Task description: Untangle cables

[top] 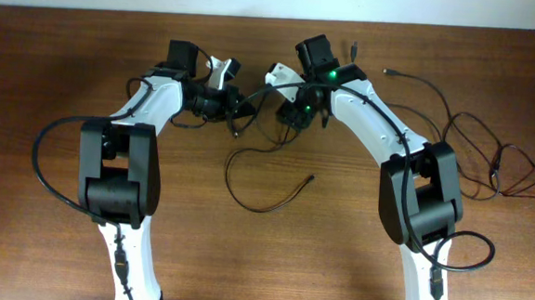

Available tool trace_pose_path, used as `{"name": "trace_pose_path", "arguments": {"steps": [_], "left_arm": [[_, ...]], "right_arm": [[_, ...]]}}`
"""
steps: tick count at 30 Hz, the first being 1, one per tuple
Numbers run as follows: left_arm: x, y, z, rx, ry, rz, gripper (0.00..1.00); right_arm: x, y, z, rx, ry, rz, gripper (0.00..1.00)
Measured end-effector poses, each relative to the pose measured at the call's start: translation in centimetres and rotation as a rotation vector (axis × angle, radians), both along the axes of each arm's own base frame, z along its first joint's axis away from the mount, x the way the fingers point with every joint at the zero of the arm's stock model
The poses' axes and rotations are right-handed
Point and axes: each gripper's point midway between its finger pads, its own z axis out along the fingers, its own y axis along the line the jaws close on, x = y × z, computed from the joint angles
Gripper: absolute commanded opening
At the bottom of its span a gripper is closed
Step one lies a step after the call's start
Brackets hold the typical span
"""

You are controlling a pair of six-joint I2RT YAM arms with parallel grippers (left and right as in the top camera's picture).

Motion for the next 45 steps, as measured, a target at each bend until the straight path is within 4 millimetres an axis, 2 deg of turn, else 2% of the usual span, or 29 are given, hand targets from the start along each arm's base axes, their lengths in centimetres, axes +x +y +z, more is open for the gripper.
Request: {"name": "trace_pose_path", "arguments": {"steps": [2,5,7,10,13,18,22,26,29,30,33,35,38,39,40,41,43,44,45], "left_arm": [[0.0,0.0,0.0,0.000,0.000,0.000,0.00],[0.0,0.0,0.0,0.000,0.000,0.000,0.00],[0.0,0.0,0.0,0.000,0.000,0.000,0.00],[0.0,0.0,0.0,0.000,0.000,0.000,0.00],[0.0,0.0,0.0,0.000,-0.001,0.000,0.00],[0.1,0.0,0.0,0.000,-0.004,0.000,0.00],[0.1,0.0,0.0,0.000,-0.004,0.000,0.00],[0.1,0.0,0.0,0.000,-0.004,0.000,0.00],[0.1,0.0,0.0,0.000,-0.004,0.000,0.00],[0.1,0.0,0.0,0.000,-0.004,0.000,0.00],[0.1,0.0,0.0,0.000,-0.004,0.000,0.00],[0.1,0.0,0.0,0.002,0.006,0.009,0.00],[0.2,0.7,-0.9,0.053,0.049,0.059,0.00],[0.2,0.9,-1.1,0.066,0.063,0.072,0.00],[0.2,0.9,-1.2,0.074,0.070,0.080,0.00],[0.3,0.9,-1.3,0.079,0.074,0.085,0.00],[0.3,1.0,-1.4,0.086,0.083,0.095,0.00],[0.3,1.0,-1.4,0.083,0.086,0.096,0.00],[0.1,0.7,-1.1,0.066,0.090,0.090,0.00]], "right_arm": [[0.4,-1.0,-0.1,0.004,0.028,-0.102,0.60],[0.2,-2.2,-0.2,0.065,0.102,-0.168,0.51],[0.4,-2.7,-0.6,0.078,0.113,-0.193,0.49],[0.6,-2.6,-1.8,0.109,0.105,-0.217,0.48],[1.5,-2.2,-2.5,0.164,0.080,-0.280,0.36],[1.1,-3.1,-4.7,0.168,0.103,-0.392,0.35],[1.1,-3.3,-4.9,0.174,0.083,-0.409,0.31],[0.3,-3.7,-5.1,0.182,0.063,-0.412,0.30],[0.1,-3.8,-5.2,0.186,0.051,-0.412,0.19],[0.0,-4.1,-5.3,0.176,0.042,-0.417,0.04],[-0.1,-4.5,-5.3,0.179,0.059,-0.470,0.04],[-1.0,-4.7,-5.3,0.204,0.135,-0.574,0.04],[-4.9,-5.0,-4.9,0.171,0.330,-0.655,0.04],[-5.9,-5.1,-4.5,0.154,0.367,-0.667,0.04],[-5.9,-4.9,-3.6,0.163,0.363,-0.667,0.04],[-5.6,-4.5,-1.4,0.200,0.333,-0.657,0.04],[-4.6,-3.3,6.2,0.333,0.221,-0.608,0.04],[-4.8,-2.7,11.1,0.420,0.159,-0.565,0.04],[-5.4,-2.3,14.4,0.477,0.120,-0.529,0.04]]}}
